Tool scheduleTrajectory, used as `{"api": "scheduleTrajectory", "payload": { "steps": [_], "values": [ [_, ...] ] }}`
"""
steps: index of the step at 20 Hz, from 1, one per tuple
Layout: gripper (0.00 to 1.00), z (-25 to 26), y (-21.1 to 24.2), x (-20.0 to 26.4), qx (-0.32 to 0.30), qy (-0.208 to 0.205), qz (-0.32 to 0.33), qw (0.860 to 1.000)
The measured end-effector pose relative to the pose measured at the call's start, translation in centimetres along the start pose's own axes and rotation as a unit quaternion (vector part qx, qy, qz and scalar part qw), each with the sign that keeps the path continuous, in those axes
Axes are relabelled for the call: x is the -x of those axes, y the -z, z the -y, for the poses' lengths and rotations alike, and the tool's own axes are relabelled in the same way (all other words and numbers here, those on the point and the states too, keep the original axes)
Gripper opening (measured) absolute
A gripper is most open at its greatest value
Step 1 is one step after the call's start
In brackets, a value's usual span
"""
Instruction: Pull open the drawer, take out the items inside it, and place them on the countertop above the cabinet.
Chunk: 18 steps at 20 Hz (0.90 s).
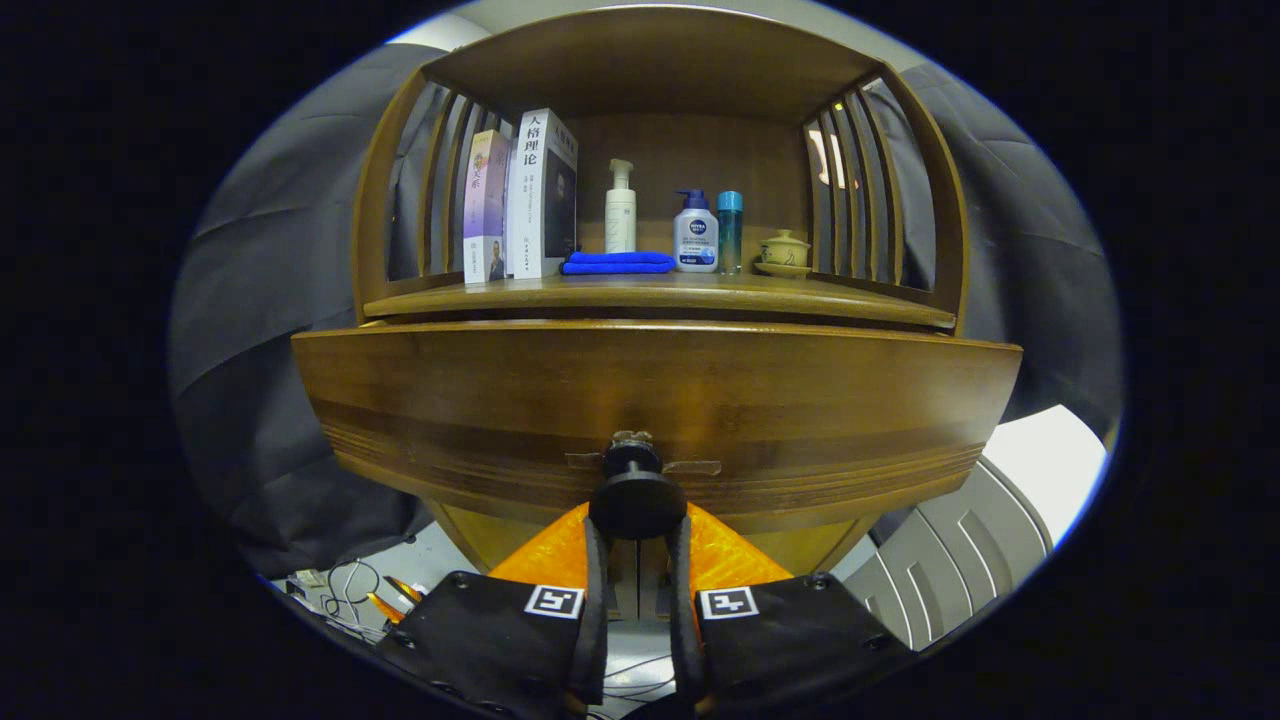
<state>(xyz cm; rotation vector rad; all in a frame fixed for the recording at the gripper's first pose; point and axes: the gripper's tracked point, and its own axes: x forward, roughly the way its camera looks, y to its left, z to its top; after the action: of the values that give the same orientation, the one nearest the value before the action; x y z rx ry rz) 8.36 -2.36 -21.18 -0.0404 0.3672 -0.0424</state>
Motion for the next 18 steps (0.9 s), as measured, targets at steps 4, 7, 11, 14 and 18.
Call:
{"api": "scheduleTrajectory", "payload": {
  "steps": [4, 7, 11, 14, 18],
  "values": [
    [0.08, -0.2, -0.6, 2.7, 0.028, 0.011, 0.081, 0.996],
    [0.08, -0.3, -2.9, 3.1, 0.043, 0.010, 0.090, 0.995],
    [0.27, -0.4, -0.5, 2.5, -0.001, -0.003, 0.041, 0.999],
    [0.42, 0.2, -0.2, 2.0, 0.042, 0.017, 0.047, 0.998],
    [0.55, 0.2, 0.1, 2.2, 0.037, 0.028, 0.052, 0.998]
  ]
}}
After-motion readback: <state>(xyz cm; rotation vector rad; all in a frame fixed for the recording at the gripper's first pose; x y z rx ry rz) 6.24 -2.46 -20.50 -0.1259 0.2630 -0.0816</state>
